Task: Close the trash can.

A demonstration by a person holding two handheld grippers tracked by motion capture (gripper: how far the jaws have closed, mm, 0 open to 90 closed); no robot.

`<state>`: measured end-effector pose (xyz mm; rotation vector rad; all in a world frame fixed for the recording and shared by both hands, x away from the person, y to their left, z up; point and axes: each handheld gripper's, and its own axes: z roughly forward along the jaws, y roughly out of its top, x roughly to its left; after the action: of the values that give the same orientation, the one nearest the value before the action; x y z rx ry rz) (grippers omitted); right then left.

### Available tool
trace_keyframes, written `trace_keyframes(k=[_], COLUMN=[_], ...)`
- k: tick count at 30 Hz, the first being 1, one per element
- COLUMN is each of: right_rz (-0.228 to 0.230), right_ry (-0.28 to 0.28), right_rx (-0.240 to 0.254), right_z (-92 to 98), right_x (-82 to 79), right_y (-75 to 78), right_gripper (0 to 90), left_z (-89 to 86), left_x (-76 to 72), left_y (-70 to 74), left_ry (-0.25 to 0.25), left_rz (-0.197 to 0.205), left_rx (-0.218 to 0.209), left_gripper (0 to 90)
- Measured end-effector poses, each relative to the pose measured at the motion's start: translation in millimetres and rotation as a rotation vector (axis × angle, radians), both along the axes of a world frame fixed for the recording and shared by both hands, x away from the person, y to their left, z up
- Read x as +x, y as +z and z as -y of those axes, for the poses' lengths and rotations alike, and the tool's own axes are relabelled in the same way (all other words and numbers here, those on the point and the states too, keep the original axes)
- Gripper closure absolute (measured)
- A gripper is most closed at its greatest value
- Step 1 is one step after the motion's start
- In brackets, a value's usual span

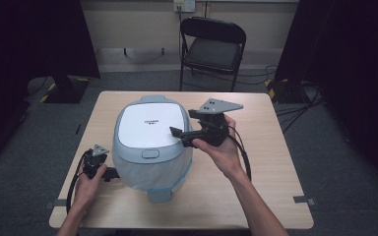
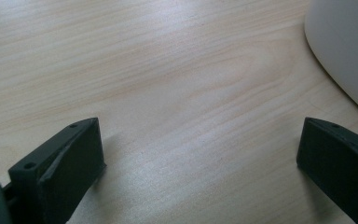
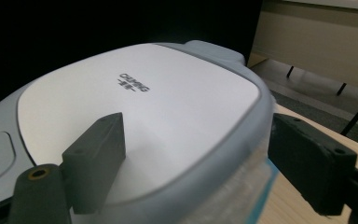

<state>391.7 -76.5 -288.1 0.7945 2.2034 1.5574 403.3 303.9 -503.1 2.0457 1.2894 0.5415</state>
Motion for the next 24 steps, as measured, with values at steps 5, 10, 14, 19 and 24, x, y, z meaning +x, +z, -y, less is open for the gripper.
trace_keyframes(k=[5,10,14,19,24], right_rz=[-0.010,-0.035,-0.062,-0.116,-0.173], right_ry=[-0.058,-0.129,-0.185,-0.254,-0.327], right_rx=[0.023,0.024,0.011,-0.025,-0.038], right_z=[26.1,52.2,68.2,89.2,112.0], right_x=[2.5,4.9,7.7,15.4,23.2], right_y=[-3.3,-12.6,-23.8,-42.1,-67.4], right_gripper=[18.1,18.2,18.3,18.4,18.5], left_z=[-0.5,-0.5,-0.7,-1.2,-1.7], left_x=[-0.7,-0.7,-0.7,-0.8,-1.6], left_y=[0.3,0.3,0.1,0.0,0.0], left_ry=[0.004,0.005,0.002,-0.003,0.000], left_rz=[0.000,0.001,0.001,0.001,0.002], left_rx=[0.005,0.006,0.004,0.001,0.000], left_gripper=[0.1,0.2,0.2,0.2,0.2])
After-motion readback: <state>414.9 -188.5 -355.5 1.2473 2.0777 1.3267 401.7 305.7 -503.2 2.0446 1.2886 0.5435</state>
